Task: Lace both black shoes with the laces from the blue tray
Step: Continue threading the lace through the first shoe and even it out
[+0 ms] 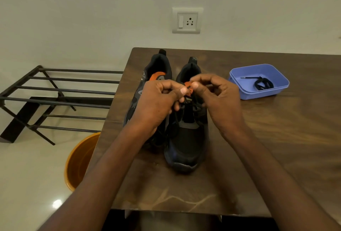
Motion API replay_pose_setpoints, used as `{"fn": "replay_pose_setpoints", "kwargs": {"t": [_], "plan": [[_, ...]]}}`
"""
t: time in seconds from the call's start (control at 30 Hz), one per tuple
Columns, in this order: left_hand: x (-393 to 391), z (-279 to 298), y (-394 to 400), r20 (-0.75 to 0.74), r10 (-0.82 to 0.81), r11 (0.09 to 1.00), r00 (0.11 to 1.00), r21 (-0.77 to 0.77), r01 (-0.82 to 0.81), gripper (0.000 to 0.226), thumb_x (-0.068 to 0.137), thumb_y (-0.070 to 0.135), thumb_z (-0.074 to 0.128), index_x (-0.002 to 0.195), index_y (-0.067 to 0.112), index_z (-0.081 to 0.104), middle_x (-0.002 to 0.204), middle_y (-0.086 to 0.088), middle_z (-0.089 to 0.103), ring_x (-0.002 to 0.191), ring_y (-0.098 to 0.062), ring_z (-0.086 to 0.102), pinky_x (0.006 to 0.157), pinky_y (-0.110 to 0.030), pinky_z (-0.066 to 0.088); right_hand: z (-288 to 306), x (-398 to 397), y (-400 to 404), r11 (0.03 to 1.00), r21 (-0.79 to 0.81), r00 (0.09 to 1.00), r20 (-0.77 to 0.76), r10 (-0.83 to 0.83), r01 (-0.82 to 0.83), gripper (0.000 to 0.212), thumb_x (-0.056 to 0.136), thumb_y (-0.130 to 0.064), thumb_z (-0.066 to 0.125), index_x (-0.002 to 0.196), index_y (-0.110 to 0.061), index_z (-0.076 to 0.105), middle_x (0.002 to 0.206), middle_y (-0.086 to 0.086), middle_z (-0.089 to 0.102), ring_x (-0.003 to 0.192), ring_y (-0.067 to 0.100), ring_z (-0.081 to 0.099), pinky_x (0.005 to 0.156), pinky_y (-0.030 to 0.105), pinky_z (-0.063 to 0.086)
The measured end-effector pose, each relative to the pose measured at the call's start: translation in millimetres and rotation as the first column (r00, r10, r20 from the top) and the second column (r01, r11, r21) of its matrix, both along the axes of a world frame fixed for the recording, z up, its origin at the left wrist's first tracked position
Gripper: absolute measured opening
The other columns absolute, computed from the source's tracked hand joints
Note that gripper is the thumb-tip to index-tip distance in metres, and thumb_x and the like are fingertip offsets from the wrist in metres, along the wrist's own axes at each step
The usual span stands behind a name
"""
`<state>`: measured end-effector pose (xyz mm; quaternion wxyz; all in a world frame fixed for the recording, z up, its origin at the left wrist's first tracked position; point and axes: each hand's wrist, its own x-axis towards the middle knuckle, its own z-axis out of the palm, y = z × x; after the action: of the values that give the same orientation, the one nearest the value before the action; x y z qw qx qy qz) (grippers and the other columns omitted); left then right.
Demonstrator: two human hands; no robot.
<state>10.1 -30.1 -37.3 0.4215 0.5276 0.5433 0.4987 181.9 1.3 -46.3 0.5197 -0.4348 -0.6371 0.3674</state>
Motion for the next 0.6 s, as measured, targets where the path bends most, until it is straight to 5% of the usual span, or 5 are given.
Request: {"fn": "replay_pose_setpoints", "kwargs": {"t": [0.13, 0.23, 0.33, 0.6], "plan": [[1.0, -3.1, 5.5, -0.176, 0.182, 0.972, 0.967, 0.180, -0.150, 0.012, 0.099, 0.017, 0.068, 0.102, 0.014, 0.080, 0.075, 0.005, 0.071, 0.064, -0.005, 0.065, 0.061, -0.017, 0.054, -16.0, 1.2, 16.5, 0.993, 0.099, 0.922, 0.375, -0.094, 0.061, 0.039, 0.098, 0.002, 0.054, 0.122, -0.023, 0.072, 0.130, -0.007, 0.061, 0.121, 0.007, 0.056, 0.101, 0.027, 0.049], [9.6, -4.3, 7.3, -0.343, 0.227, 0.939, 0.912, 0.325, -0.112, 0.015, 0.099, 0.015, 0.069, 0.109, 0.016, 0.080, 0.084, 0.008, 0.074, 0.077, -0.008, 0.070, 0.073, -0.019, 0.058, -23.7, 4.8, 18.7, 0.990, 0.142, 0.869, 0.489, -0.073, 0.004, 0.041, 0.095, 0.006, 0.057, 0.118, -0.023, 0.073, 0.123, -0.010, 0.061, 0.116, 0.008, 0.056, 0.099, 0.032, 0.052], [18.7, -7.1, 12.5, -0.407, 0.238, 0.914, 0.882, 0.401, -0.062, 0.015, 0.098, 0.016, 0.071, 0.110, 0.015, 0.080, 0.083, 0.008, 0.075, 0.076, -0.008, 0.069, 0.074, -0.021, 0.057, -22.4, 10.2, 19.5, 0.986, 0.167, 0.891, 0.446, -0.086, 0.012, 0.029, 0.096, 0.002, 0.061, 0.112, -0.018, 0.073, 0.112, -0.013, 0.063, 0.104, 0.005, 0.060, 0.095, 0.033, 0.056], [17.4, -9.4, 18.4, -0.583, 0.205, 0.929, 0.786, 0.370, 0.032, 0.014, 0.098, 0.014, 0.070, 0.107, 0.016, 0.079, 0.068, 0.030, 0.052, 0.070, 0.014, 0.059, 0.069, -0.003, 0.045, -23.0, 20.9, 23.5, 0.993, -0.108, 0.996, 0.085, -0.040, 0.049, 0.028, 0.095, 0.005, 0.061, 0.098, -0.016, 0.078, 0.114, -0.007, 0.074, 0.108, 0.007, 0.069, 0.088, 0.034, 0.062]]}}
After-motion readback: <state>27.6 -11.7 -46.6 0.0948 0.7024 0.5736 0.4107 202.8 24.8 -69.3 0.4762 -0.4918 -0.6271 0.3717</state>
